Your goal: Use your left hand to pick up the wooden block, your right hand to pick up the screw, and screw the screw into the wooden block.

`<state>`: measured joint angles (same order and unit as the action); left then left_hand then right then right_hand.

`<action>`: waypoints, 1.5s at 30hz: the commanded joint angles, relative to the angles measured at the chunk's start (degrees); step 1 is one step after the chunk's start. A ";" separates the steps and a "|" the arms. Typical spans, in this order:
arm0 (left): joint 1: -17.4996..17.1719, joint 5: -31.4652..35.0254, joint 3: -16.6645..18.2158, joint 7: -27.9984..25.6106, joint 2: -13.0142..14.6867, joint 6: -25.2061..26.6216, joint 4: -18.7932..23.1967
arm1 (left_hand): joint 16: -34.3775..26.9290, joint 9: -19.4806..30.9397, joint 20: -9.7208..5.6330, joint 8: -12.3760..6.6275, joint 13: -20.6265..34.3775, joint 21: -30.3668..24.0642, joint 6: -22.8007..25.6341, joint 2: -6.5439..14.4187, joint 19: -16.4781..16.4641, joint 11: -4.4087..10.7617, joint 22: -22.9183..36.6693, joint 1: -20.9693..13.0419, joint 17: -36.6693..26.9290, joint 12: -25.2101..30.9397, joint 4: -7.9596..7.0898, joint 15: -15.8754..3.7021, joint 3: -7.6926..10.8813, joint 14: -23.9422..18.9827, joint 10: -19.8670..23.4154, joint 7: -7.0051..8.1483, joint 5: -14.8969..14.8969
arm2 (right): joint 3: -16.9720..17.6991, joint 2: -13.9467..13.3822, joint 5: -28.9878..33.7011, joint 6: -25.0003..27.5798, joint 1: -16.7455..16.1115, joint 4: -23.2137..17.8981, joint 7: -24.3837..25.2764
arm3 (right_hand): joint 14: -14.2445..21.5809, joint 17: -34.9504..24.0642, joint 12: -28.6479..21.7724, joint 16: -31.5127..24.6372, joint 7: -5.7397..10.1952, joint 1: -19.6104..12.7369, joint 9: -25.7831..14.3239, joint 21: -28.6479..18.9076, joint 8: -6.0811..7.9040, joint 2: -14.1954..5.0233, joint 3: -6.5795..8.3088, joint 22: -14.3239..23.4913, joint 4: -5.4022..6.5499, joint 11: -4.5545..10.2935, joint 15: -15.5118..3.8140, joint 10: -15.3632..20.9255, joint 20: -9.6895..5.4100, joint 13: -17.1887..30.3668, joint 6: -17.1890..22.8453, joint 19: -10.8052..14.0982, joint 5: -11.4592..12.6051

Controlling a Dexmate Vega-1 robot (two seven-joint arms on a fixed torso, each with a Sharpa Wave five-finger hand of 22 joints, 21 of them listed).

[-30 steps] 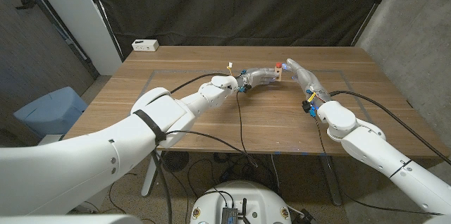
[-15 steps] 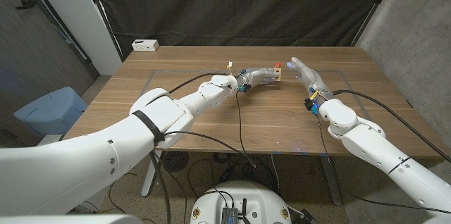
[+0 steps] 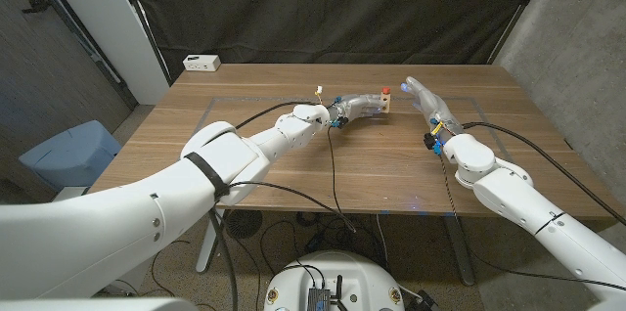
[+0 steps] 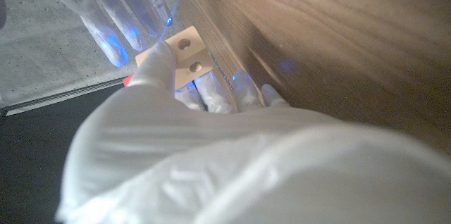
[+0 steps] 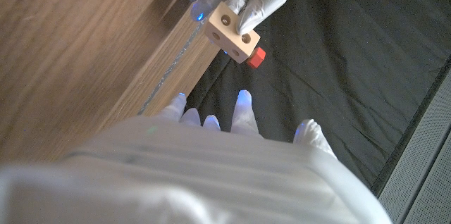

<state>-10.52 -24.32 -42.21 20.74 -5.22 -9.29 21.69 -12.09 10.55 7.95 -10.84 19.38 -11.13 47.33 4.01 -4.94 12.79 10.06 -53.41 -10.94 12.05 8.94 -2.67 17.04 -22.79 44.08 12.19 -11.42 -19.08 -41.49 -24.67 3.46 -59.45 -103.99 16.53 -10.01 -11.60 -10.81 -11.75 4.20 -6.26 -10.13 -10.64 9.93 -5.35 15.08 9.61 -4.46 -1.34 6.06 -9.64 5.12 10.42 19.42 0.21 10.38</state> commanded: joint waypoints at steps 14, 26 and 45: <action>-0.12 -0.07 0.58 2.93 -0.14 -3.90 -1.39 | -0.14 0.30 0.10 -0.50 0.06 -0.29 0.86 0.16 0.17 -0.22 0.22 0.69 -0.15 0.39 -0.26 -3.26 0.37 -0.11 0.20 -0.65 -0.30 | -2.23 1.32 -0.83 -0.78 3.33 3.46 -2.65 | -4.55 -0.26 0.19 0.12 -0.06 0.81 -0.10 -0.20 -0.13 0.40 0.21 0.17 0.33 -0.18 0.48 -1.46 0.49 0.07 -0.83 -0.09 0.25; -0.73 -0.03 0.99 4.17 -0.03 -5.39 -1.30 | -0.14 0.30 0.17 -0.44 0.07 -0.28 0.73 0.21 0.18 -0.21 0.22 0.66 -0.15 0.40 -0.25 -3.29 0.42 -0.13 0.23 -0.58 -0.30 | -2.68 0.99 -0.62 -0.84 3.34 2.92 -2.98 | -4.62 -0.27 0.18 0.13 -0.03 0.92 -0.11 -0.18 0.05 0.43 0.21 0.17 0.38 -0.26 0.51 -1.61 0.54 0.07 -0.86 -0.18 0.27; -1.15 0.16 1.30 5.00 -0.02 -6.29 -1.23 | -0.15 0.30 0.19 -0.44 0.07 -0.28 0.70 0.21 0.19 -0.21 0.22 0.61 -0.15 0.38 -0.22 -3.30 0.44 -0.14 0.16 -0.52 -0.31 | -2.36 -0.57 0.23 -0.15 2.10 -0.01 -2.58 | -4.68 -0.21 0.07 0.15 0.02 0.87 -0.12 -0.20 0.36 0.36 0.36 0.17 0.32 -0.29 0.53 -1.61 0.58 0.07 -0.60 -0.22 0.32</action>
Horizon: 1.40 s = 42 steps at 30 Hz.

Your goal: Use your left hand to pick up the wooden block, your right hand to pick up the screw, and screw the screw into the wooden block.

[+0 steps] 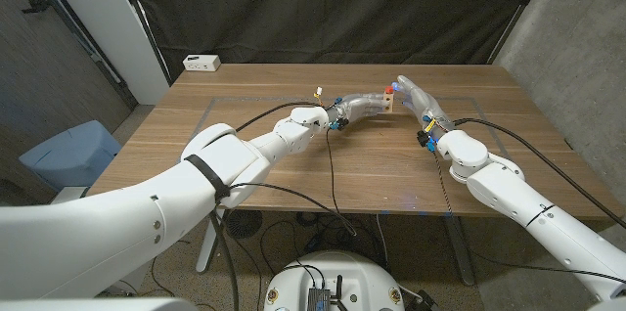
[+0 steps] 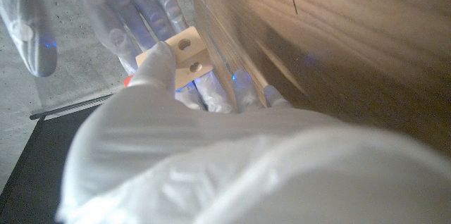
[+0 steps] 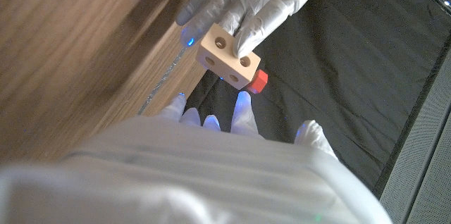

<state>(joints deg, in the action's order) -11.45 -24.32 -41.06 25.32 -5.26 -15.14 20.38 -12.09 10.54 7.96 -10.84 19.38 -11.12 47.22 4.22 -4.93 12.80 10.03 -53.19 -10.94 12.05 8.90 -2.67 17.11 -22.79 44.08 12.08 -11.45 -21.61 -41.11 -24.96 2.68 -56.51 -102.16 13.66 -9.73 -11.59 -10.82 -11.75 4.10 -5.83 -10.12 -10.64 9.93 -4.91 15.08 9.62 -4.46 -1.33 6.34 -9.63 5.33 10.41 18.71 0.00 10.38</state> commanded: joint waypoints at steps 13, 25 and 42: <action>0.30 0.38 -0.13 -0.83 -0.23 1.31 -0.06 | -0.14 0.31 0.17 -0.48 0.07 -0.29 0.90 0.03 0.16 -0.21 0.24 0.49 -0.16 0.40 -0.24 -3.24 0.36 -0.10 0.21 -0.55 -0.27 | 0.24 -1.40 0.41 1.56 -1.24 -2.72 0.18 | -5.02 -0.22 0.03 0.16 0.11 0.46 -0.13 -0.18 0.48 -0.09 0.43 0.17 0.32 -0.17 0.28 -1.64 0.47 0.07 0.27 -0.11 0.34; 0.88 0.39 -0.52 -2.35 -0.45 3.02 -0.15 | -0.14 0.31 0.14 -0.50 0.08 -0.29 0.96 -0.05 0.17 -0.21 0.24 0.40 -0.14 0.40 -0.16 -3.30 0.37 -0.12 0.22 -0.49 -0.28 | 0.04 -1.31 0.44 1.90 -0.89 -2.54 0.02 | -5.02 -0.21 -0.01 0.15 0.02 0.47 -0.14 -0.17 0.61 -0.13 0.50 0.17 0.31 -0.17 0.27 -1.65 0.48 0.07 0.52 -0.17 0.36; 1.38 0.18 -1.06 -3.87 -0.72 4.74 -0.21 | -0.14 0.31 0.08 -0.49 0.08 -0.29 0.93 -0.02 0.16 -0.22 0.24 0.49 -0.14 0.42 -0.21 -3.32 0.39 -0.15 0.27 -0.48 -0.27 | -0.04 -1.62 0.16 2.43 -1.09 -2.84 -0.23 | -5.03 -0.18 -0.05 0.15 0.15 0.44 -0.15 -0.18 0.63 -0.19 0.61 0.17 0.28 -0.03 0.26 -1.64 0.47 0.07 0.55 -0.20 0.37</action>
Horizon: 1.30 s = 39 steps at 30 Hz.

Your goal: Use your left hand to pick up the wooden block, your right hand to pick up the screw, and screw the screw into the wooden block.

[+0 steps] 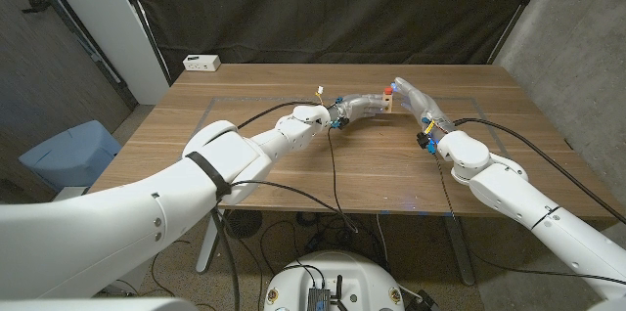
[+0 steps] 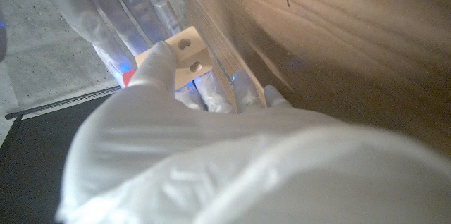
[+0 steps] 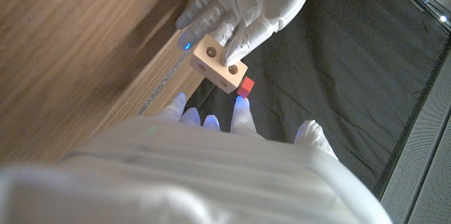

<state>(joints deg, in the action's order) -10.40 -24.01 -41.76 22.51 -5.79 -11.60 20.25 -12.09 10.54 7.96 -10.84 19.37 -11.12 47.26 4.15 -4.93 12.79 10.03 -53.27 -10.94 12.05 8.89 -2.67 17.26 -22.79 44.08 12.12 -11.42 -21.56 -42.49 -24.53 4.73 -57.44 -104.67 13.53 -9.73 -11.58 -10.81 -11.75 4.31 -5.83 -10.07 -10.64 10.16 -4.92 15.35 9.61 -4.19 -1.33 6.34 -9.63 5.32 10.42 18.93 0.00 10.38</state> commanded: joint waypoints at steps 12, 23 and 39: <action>0.44 -0.25 -0.53 -1.53 -0.22 1.54 -0.05 | -0.13 0.30 0.06 -0.49 0.09 -0.28 0.89 0.10 0.18 -0.22 0.24 0.58 -0.15 0.40 -0.21 -3.28 0.25 -0.10 0.25 -0.53 -0.31 | -0.08 -0.68 -0.22 0.29 -0.67 -1.05 -0.26 | -5.02 -0.17 -0.07 0.15 -0.06 0.41 -0.20 -0.22 0.47 -0.19 0.41 0.17 -0.03 -0.10 0.27 -1.66 0.45 0.07 0.49 -0.16 0.38; 0.36 -0.31 -0.52 -1.21 -0.10 1.18 -0.04 | -0.14 0.30 0.08 -0.48 0.09 -0.27 0.85 0.07 0.22 -0.22 0.24 0.65 -0.16 0.41 -0.23 -3.26 0.23 -0.11 0.27 -0.49 -0.30 | -0.13 -0.89 -0.13 0.44 -1.44 -2.17 -0.01 | -4.97 -0.15 -0.09 0.12 -0.07 0.38 -0.20 -0.23 0.52 -0.23 0.50 0.17 -0.06 -0.11 0.22 -1.64 0.41 0.07 0.68 -0.15 0.38; -0.02 -0.35 -0.25 -0.01 0.08 -0.16 -0.02 | -0.14 0.30 0.01 -0.53 0.09 -0.27 0.98 0.06 0.22 -0.22 0.24 0.61 -0.15 0.38 -0.19 -3.31 0.25 -0.13 0.20 -0.46 -0.30 | -0.04 -1.09 0.53 -0.20 -2.27 -3.46 0.35 | -4.91 -0.12 -0.12 0.11 -0.03 0.29 -0.20 -0.24 0.59 -0.27 0.62 0.17 -0.12 -0.13 0.21 -1.60 0.38 0.06 0.91 -0.16 0.39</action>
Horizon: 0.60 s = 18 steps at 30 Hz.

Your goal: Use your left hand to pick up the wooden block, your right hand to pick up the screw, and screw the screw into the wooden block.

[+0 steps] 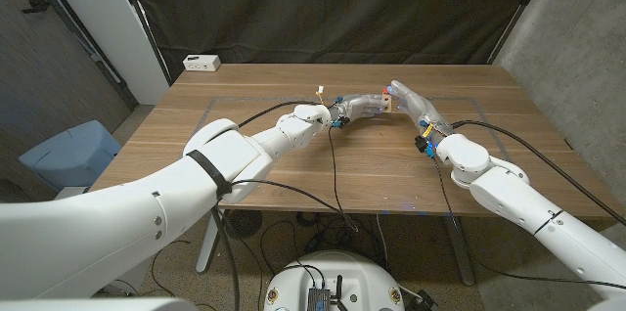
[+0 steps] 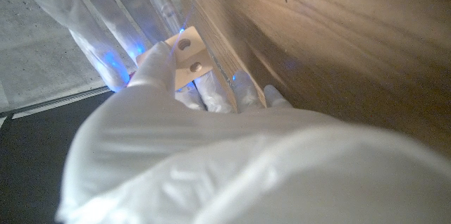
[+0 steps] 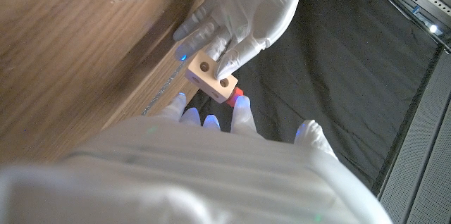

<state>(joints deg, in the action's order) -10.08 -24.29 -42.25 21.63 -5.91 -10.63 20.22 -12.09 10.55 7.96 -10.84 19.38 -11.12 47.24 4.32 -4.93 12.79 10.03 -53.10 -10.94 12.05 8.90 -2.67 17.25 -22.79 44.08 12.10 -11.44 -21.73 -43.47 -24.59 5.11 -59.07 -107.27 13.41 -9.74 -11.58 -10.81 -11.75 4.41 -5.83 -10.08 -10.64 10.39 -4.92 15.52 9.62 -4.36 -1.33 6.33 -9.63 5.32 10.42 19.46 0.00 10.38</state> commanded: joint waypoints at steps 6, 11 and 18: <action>-0.38 0.01 0.32 1.25 0.24 -1.58 0.02 | -0.14 0.29 0.05 -0.52 0.09 -0.27 0.99 -0.09 0.21 -0.23 0.24 0.51 -0.16 0.38 -0.26 -3.34 0.25 -0.11 0.20 -0.47 -0.28 | 0.86 -0.20 0.67 -0.68 -1.13 -1.26 1.28 | -4.87 -0.10 -0.21 0.10 -0.06 0.24 -0.20 -0.25 0.40 -0.27 0.50 0.17 -0.01 -0.12 0.20 -1.40 0.43 0.06 0.55 -0.13 0.39; -0.48 0.03 0.43 1.62 0.34 -2.00 0.04 | -0.14 0.29 0.07 -0.47 0.09 -0.29 0.86 -0.07 0.18 -0.22 0.24 0.52 -0.16 0.38 -0.26 -3.26 0.27 -0.12 0.22 -0.44 -0.29 | 1.44 -0.32 0.74 -0.57 -1.46 -1.65 1.90 | -4.74 -0.09 -0.22 0.06 -0.07 0.22 -0.20 -0.28 0.38 -0.25 0.53 0.17 -0.03 -0.15 0.24 -1.34 0.42 0.06 0.53 -0.05 0.38; -0.53 0.08 0.55 1.88 0.42 -2.30 0.06 | -0.13 0.30 0.13 -0.49 0.09 -0.29 0.91 -0.09 0.18 -0.22 0.24 0.42 -0.15 0.38 -0.19 -3.27 0.30 -0.11 0.21 -0.44 -0.30 | 2.29 -0.67 0.70 -0.35 -1.99 -2.19 2.49 | -4.67 -0.06 -0.31 0.05 -0.14 0.14 -0.21 -0.33 0.40 -0.23 0.59 0.17 -0.11 -0.19 0.25 -1.09 0.43 0.06 0.66 0.08 0.38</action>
<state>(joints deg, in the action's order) -10.49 -24.33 -41.92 22.89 -5.62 -12.22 20.23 -12.09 10.52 7.96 -10.84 19.38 -11.12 47.25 4.30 -4.93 12.79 10.04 -53.12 -10.94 12.05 8.77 -2.67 17.38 -22.79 44.08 12.11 -11.43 -20.68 -43.64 -24.07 4.69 -60.23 -108.63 15.08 -9.74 -11.44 -10.81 -11.75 4.20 -5.83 -10.08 -10.64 10.39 -4.92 15.67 9.62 -4.51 -1.33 6.33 -9.63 5.32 10.42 19.66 0.00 10.38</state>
